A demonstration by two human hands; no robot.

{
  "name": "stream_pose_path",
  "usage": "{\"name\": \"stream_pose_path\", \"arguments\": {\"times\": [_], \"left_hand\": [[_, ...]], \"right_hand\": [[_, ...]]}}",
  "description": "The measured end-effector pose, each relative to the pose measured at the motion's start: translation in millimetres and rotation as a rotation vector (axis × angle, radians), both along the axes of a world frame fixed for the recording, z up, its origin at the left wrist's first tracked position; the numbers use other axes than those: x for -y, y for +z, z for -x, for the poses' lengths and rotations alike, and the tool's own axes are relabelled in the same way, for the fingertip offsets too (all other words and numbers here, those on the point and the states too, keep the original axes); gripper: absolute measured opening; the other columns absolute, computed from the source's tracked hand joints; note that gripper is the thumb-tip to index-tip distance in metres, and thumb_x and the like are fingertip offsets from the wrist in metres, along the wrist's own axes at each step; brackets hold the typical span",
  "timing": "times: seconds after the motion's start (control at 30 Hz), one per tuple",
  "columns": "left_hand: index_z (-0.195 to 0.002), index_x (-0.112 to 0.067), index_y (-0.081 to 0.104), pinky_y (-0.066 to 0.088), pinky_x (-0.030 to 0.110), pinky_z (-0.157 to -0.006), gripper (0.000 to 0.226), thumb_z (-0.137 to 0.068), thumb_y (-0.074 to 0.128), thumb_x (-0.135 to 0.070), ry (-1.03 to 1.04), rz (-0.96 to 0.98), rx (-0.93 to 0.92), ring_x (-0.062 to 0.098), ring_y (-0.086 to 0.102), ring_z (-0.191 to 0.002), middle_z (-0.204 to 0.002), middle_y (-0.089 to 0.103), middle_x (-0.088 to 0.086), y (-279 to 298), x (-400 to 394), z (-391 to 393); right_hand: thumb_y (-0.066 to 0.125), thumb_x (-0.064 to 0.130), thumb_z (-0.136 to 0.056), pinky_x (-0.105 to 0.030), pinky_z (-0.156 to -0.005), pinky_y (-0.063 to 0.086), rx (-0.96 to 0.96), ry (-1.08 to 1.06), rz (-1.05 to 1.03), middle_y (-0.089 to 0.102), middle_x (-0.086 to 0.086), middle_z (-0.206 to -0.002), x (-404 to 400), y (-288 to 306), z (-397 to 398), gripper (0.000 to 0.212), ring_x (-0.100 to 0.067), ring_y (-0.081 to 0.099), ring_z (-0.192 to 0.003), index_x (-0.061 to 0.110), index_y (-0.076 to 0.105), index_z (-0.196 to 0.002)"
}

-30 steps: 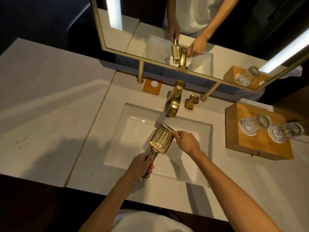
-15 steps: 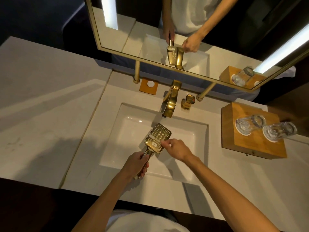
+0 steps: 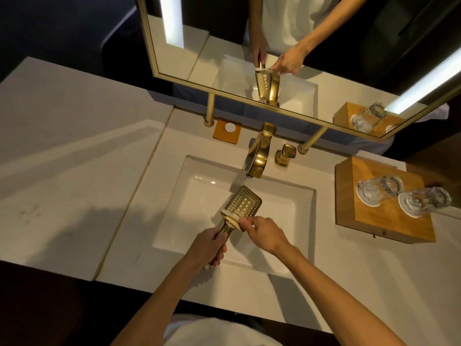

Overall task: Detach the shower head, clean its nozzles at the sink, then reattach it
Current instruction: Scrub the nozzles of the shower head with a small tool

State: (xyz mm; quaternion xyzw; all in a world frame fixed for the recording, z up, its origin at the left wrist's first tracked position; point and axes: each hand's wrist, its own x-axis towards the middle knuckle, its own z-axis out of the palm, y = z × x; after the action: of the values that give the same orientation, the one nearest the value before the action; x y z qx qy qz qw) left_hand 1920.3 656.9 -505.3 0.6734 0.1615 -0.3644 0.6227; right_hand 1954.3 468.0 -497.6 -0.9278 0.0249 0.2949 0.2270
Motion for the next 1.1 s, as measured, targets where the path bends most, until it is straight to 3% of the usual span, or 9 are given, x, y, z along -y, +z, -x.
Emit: {"name": "stream_pose_path", "arguments": {"times": [0.1, 0.23, 0.37, 0.47, 0.7, 0.77, 0.93, 1.0, 1.1], "left_hand": [[-0.091, -0.004, 0.058, 0.042, 0.028, -0.043, 0.020, -0.099, 0.048, -0.019, -0.002, 0.024, -0.002, 0.017, 0.050, -0.049, -0.068, 0.058, 0.009, 0, -1, -1], [-0.091, -0.006, 0.058, 0.044, 0.028, -0.044, 0.020, -0.100, 0.048, -0.020, -0.038, 0.025, 0.011, 0.017, 0.051, -0.050, -0.069, 0.059, 0.009, 2, 4, -2], [-0.090, -0.004, 0.057, 0.042, 0.028, -0.043, 0.021, -0.100, 0.046, -0.019, -0.023, 0.031, 0.001, 0.017, 0.049, -0.049, -0.069, 0.058, 0.010, 0, 6, -4], [-0.088, -0.006, 0.055, 0.042, 0.028, -0.043, 0.020, -0.100, 0.045, -0.019, -0.031, 0.025, -0.016, 0.017, 0.049, -0.049, -0.069, 0.057, 0.011, -3, 5, -2], [-0.088, -0.006, 0.056, 0.042, 0.027, -0.043, 0.021, -0.100, 0.046, -0.021, -0.044, 0.035, -0.011, 0.015, 0.050, -0.048, -0.070, 0.059, 0.009, -3, 5, 3], [-0.088, -0.005, 0.055, 0.042, 0.028, -0.043, 0.022, -0.100, 0.046, -0.020, -0.038, 0.025, -0.009, 0.015, 0.049, -0.048, -0.070, 0.059, 0.009, -2, 5, 3], [-0.086, -0.005, 0.055, 0.041, 0.027, -0.042, 0.022, -0.101, 0.045, -0.019, -0.018, -0.001, -0.024, 0.016, 0.049, -0.047, -0.069, 0.058, 0.009, -3, -1, 8], [-0.086, -0.005, 0.056, 0.041, 0.027, -0.041, 0.022, -0.101, 0.045, -0.018, -0.013, 0.022, -0.019, 0.016, 0.049, -0.047, -0.069, 0.059, 0.009, -4, -4, 11], [-0.086, -0.006, 0.056, 0.040, 0.027, -0.041, 0.022, -0.101, 0.046, -0.019, -0.012, 0.035, -0.018, 0.017, 0.049, -0.046, -0.069, 0.059, 0.010, -5, -3, 11]], "right_hand": [[0.029, 0.059, -0.100, -0.033, -0.063, 0.046, 0.084, -0.095, 0.014, 0.066, 0.000, -0.080, 8, 0, -15, 0.055, -0.021, 0.061, -0.073, 0.022, 0.068, -0.088], [0.028, 0.057, -0.101, -0.037, -0.073, 0.052, 0.142, -0.264, 0.070, 0.069, -0.003, -0.087, 28, -2, -41, 0.055, -0.025, 0.063, -0.081, 0.021, 0.069, -0.093], [0.027, 0.061, -0.100, -0.035, -0.062, 0.050, 0.062, -0.111, 0.009, 0.065, -0.001, -0.075, 8, -4, -12, 0.057, -0.019, 0.059, -0.066, 0.022, 0.063, -0.079], [0.023, 0.061, -0.100, -0.035, -0.064, 0.050, 0.065, 0.091, 0.087, 0.065, -0.001, -0.078, -4, -1, 4, 0.055, -0.021, 0.061, -0.071, 0.025, 0.057, -0.076], [0.025, 0.057, -0.102, -0.037, -0.072, 0.053, 0.087, -0.082, 0.142, 0.070, -0.005, -0.090, 32, 4, -43, 0.053, -0.024, 0.063, -0.080, 0.023, 0.064, -0.087], [0.025, 0.056, -0.102, -0.038, -0.071, 0.055, 0.047, -0.013, 0.095, 0.067, -0.003, -0.083, 22, 4, -26, 0.052, -0.022, 0.063, -0.075, 0.025, 0.058, -0.078], [0.022, 0.056, -0.102, -0.035, -0.068, 0.049, 0.048, 0.182, 0.134, 0.065, -0.005, -0.084, 3, 4, -9, 0.051, -0.023, 0.060, -0.076, 0.027, 0.058, -0.080], [0.022, 0.057, -0.102, -0.036, -0.070, 0.051, 0.061, 0.116, 0.144, 0.066, -0.004, -0.085, 11, 4, -28, 0.050, -0.023, 0.062, -0.078, 0.028, 0.053, -0.075], [0.022, 0.058, -0.101, -0.038, -0.075, 0.052, 0.074, -0.025, 0.182, 0.069, -0.007, -0.093, 26, -1, -49, 0.054, -0.026, 0.062, -0.084, 0.024, 0.061, -0.085]]}}
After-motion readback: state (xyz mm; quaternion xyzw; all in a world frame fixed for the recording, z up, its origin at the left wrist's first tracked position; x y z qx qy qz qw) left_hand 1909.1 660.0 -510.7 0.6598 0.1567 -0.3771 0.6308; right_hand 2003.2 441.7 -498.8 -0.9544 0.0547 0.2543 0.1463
